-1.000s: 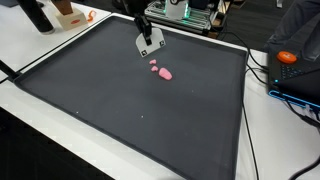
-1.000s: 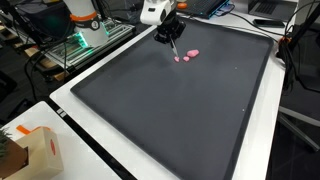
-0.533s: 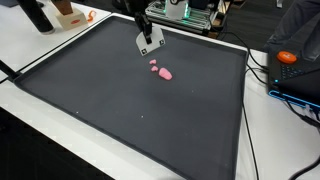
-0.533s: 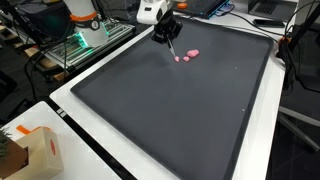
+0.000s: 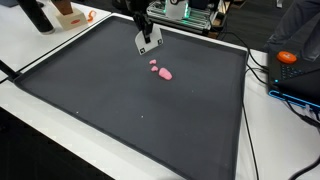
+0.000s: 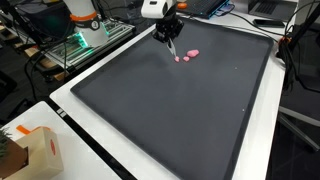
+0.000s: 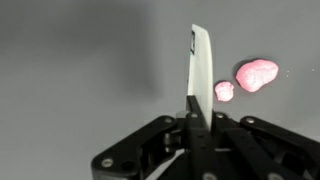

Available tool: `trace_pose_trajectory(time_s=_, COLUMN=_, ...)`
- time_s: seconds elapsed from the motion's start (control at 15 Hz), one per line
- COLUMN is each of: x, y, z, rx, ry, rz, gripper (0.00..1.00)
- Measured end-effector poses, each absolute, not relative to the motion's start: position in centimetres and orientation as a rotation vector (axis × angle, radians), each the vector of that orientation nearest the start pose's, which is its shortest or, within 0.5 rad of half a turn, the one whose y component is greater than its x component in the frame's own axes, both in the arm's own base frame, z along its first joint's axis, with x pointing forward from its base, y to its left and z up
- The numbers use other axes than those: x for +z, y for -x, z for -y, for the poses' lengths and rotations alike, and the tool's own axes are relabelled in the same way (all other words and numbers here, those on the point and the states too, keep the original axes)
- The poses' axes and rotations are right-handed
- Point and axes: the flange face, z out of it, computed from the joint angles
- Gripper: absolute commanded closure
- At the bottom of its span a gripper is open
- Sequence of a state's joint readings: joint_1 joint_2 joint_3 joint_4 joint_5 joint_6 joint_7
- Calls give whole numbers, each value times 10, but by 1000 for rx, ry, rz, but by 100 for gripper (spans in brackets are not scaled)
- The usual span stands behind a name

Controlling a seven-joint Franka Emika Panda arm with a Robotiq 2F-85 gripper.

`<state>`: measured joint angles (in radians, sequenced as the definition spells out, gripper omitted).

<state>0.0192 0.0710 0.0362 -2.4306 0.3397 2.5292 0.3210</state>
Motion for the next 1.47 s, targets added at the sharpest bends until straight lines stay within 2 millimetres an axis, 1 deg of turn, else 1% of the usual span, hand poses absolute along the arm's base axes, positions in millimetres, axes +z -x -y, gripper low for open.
trace_pose_trajectory(time_s=0.4, x=295, y=-503, z=-45, rx=-3, ry=2941, rz=-725, gripper=99)
trace_pose_trajectory(time_s=0.67, x=309, y=-512, z=-67, rx=18, ry=3014, rz=-677, gripper=99)
trace_pose_trajectory(time_s=1.0, x=315, y=-527, z=-105, rx=68, ry=3108, rz=-572, gripper=99)
trace_pose_trajectory(time_s=1.47, x=311, y=-556, z=-165, rx=150, ry=3237, rz=-356, gripper=99)
